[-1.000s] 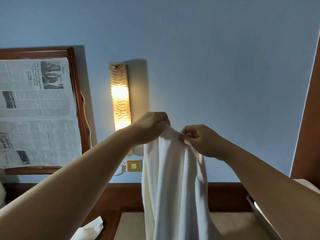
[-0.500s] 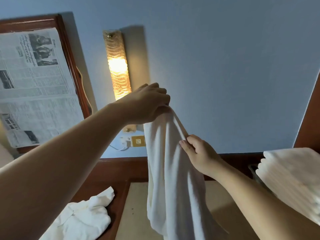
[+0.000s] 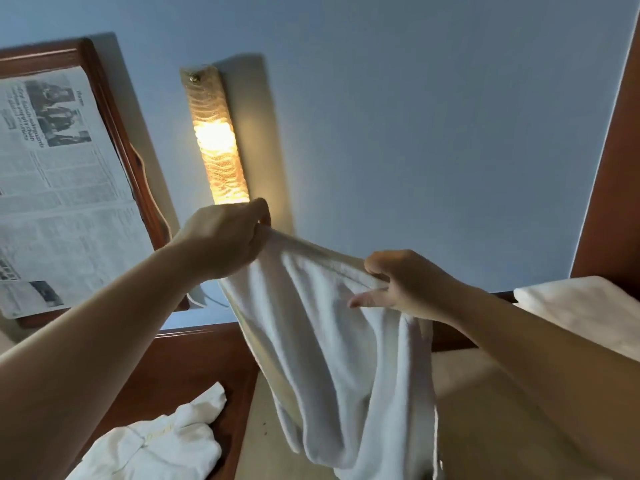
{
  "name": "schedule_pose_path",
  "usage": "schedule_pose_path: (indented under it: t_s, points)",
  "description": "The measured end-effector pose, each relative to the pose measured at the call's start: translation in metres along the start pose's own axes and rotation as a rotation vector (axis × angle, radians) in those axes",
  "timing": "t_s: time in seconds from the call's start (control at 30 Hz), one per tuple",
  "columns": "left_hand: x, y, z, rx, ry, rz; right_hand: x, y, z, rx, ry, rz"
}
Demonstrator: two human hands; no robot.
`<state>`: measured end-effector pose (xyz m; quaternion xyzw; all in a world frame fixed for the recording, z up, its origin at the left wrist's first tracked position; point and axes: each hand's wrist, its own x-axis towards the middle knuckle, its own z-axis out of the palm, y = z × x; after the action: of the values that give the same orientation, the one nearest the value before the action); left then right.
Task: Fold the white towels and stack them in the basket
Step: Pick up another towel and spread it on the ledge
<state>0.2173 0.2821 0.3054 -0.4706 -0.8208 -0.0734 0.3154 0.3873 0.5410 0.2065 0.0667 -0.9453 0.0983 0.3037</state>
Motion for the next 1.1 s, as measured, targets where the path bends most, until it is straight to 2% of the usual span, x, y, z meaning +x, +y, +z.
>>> schedule_pose_path:
  t_s: [0.1,0.17,0.23,0.3,0.4,0.53,0.6,0.7,0.8,0.9,0.93,1.03,1.07,1.1]
  points:
    - [-0.025,-0.006,0.002,0.105,0.081,0.274,-0.017,0.025,0.007,-0.207,-0.069,-0.088]
    - [-0.038,-0.007,0.009,0.127,0.132,0.465,-0.034,0.035,0.018,-0.328,0.022,-0.118]
    - [-0.046,-0.004,0.017,0.138,0.231,0.596,-0.054,0.039,0.043,-0.359,0.124,-0.058]
    - [-0.050,-0.005,0.028,0.145,0.284,0.632,-0.075,0.047,0.074,-0.339,0.187,0.054]
    - [-0.057,-0.008,0.047,0.144,0.241,0.628,-0.084,0.049,0.094,-0.284,0.184,0.205]
    - [-0.058,-0.024,0.062,0.091,0.285,0.403,-0.072,0.032,0.077,0.050,0.290,0.222]
    - [-0.062,-0.033,0.064,0.078,0.290,0.366,-0.074,0.031,0.073,0.181,0.136,0.170]
    - [-0.075,-0.037,0.068,0.113,0.256,0.422,-0.074,0.041,0.060,0.099,-0.160,0.226]
    - [-0.079,-0.045,0.072,0.104,0.271,0.358,-0.077,0.049,0.047,0.141,-0.204,0.319]
    - [-0.081,-0.051,0.074,0.120,0.247,0.343,-0.082,0.052,0.052,-0.044,-0.427,0.314]
    - [-0.082,-0.051,0.075,0.122,0.236,0.352,-0.082,0.055,0.054,-0.112,-0.444,0.306]
    - [-0.082,-0.053,0.077,0.093,0.251,0.290,-0.083,0.064,0.055,-0.123,-0.279,0.310]
    - [-0.083,-0.054,0.076,0.087,0.248,0.279,-0.084,0.064,0.055,-0.153,-0.305,0.310]
    - [-0.084,-0.055,0.075,0.087,0.231,0.287,-0.086,0.062,0.057,-0.209,-0.400,0.305]
